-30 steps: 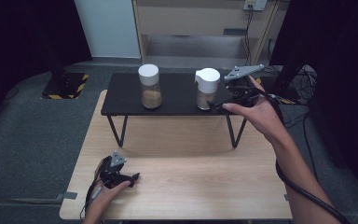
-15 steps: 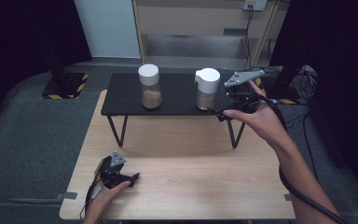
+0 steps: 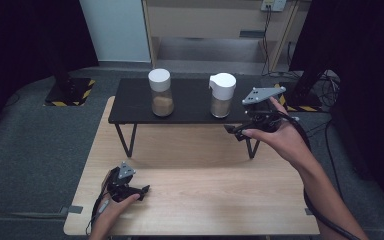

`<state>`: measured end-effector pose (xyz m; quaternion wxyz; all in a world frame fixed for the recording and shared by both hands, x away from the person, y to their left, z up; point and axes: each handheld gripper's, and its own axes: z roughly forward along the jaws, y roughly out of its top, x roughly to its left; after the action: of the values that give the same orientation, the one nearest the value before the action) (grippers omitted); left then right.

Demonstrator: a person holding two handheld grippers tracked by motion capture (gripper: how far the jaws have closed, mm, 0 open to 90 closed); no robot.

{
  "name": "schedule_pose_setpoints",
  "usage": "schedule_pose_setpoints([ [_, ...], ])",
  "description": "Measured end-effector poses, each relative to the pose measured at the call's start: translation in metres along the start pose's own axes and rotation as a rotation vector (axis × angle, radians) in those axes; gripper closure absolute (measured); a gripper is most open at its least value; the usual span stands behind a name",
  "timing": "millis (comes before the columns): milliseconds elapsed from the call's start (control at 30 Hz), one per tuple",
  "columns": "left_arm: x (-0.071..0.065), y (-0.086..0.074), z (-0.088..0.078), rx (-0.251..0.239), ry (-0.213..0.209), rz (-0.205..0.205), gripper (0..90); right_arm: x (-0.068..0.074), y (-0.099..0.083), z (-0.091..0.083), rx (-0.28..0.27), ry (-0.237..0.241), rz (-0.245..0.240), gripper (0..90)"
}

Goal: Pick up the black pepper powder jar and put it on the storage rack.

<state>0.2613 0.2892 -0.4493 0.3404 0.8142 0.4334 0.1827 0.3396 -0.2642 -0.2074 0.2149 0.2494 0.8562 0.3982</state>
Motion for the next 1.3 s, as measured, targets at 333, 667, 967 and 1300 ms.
schedule_pose_setpoints([
  [333, 0.000, 0.000, 0.000, 0.001, 0.000, 0.001, 0.0, 0.009, -0.008, 0.003, 0.024, 0.013, -0.017, 5.8],
  [667, 0.000, 0.000, 0.000, 0.001, 0.000, 0.001, 0.0, 0.017, -0.017, 0.005, 0.036, 0.018, -0.024, 5.9],
  [967, -0.001, 0.000, 0.000, 0.001, 0.005, 0.001, 0.0, 0.028, -0.029, 0.014, 0.063, 0.031, -0.035, 6.1],
  [1300, -0.002, -0.001, 0.000, -0.001, 0.007, -0.001, 0.0, 0.034, -0.043, 0.022, 0.073, 0.037, -0.024, 6.4],
])
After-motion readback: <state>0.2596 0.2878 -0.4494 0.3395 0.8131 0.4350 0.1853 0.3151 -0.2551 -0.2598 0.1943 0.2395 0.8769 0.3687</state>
